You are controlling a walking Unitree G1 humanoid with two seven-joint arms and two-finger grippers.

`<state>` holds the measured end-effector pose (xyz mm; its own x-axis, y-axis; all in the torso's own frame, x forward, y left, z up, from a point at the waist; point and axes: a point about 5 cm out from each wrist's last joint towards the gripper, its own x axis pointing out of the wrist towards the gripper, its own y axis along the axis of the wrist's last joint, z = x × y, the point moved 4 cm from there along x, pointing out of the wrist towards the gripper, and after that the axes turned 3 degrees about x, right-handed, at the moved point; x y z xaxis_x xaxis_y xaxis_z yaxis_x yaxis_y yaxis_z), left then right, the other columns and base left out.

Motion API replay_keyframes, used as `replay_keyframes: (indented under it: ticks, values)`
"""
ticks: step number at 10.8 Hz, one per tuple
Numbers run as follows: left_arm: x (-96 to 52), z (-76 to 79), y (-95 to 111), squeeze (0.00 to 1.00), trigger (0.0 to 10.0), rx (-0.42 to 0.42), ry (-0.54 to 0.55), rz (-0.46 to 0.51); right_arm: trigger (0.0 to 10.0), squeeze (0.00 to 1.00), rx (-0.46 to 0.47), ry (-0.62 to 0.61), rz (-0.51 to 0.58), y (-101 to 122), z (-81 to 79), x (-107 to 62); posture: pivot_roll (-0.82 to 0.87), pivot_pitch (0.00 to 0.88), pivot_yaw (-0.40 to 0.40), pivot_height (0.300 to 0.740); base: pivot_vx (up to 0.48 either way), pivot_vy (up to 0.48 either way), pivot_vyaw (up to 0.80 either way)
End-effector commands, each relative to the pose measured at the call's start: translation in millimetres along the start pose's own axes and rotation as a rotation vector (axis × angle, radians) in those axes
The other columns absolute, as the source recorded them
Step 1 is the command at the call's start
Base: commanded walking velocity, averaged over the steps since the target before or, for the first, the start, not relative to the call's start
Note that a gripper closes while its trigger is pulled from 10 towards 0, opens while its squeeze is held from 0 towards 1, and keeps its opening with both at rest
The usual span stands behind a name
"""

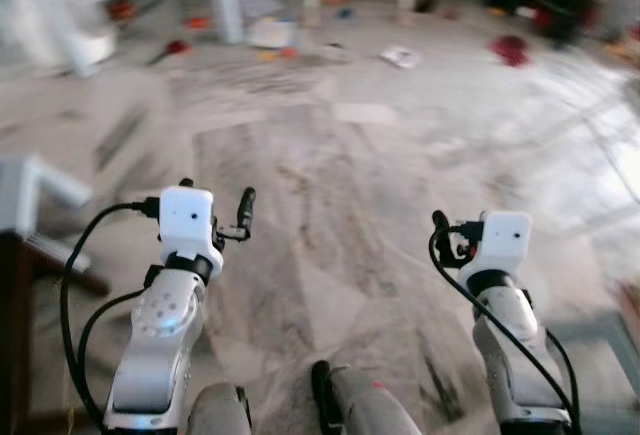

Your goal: Move the pillow to the sofa

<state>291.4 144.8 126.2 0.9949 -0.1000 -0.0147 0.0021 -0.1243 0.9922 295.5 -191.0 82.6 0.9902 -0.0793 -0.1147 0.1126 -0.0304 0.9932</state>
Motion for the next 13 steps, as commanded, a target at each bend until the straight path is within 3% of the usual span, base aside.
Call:
replay_keyframes:
  ticks: [1, 5, 7, 10, 12, 13]
  values:
    - [-0.5, 2.8, 4.1, 0.0, 10.0, -0.007, -0.014, 0.006, 10.0, 0.0, 0.001, -0.025, -0.003, 0.9, 4.9, -1.2, 0.01, 0.214, -0.052, 0.74, 0.356, 0.0, -0.8]
    - [0.9, 4.6, 2.0, 0.0, 10.0, -0.009, -0.033, -0.002, 10.0, 0.0, -0.004, -0.032, 0.01, 2.8, 5.9, 1.9, 0.01, 0.215, -0.051, 0.74, 0.397, 0.0, -0.8]
    - [5.2, 7.3, -9.6, 0.0, 10.0, 0.0, -0.047, -0.025, 10.0, 0.0, 0.024, -0.045, 0.006, -2.5, 5.8, 4.2, 0.02, 0.17, -0.056, 0.74, 0.403, 0.0, -0.8]
    - [19.5, 6.7, -10.8, 0.0, 10.0, 0.006, -0.044, -0.029, 10.0, 0.0, 0.04, -0.046, 0.036, 2.3, 3.8, 19.5, 0.03, 0.118, -0.04, 0.74, 0.34, 0.0, 0.0]
    - [24.7, 4.1, -6.2, 0.0, 10.0, 0.014, -0.034, -0.021, 10.0, 0.0, 0.043, -0.052, 0.05, 7.1, 3.0, 23.3, 0.03, 0.102, -0.031, 0.74, 0.0, 0.0, 0.0]
    - [25.9, 1.1, -5.0, 0.0, 10.0, 0.033, -0.015, -0.018, 10.0, 0.0, 0.069, -0.086, 0.051, 9.5, 10.0, 22.5, 0.03, 0.1, -0.034, 0.74, 0.0, 0.0, 0.0]
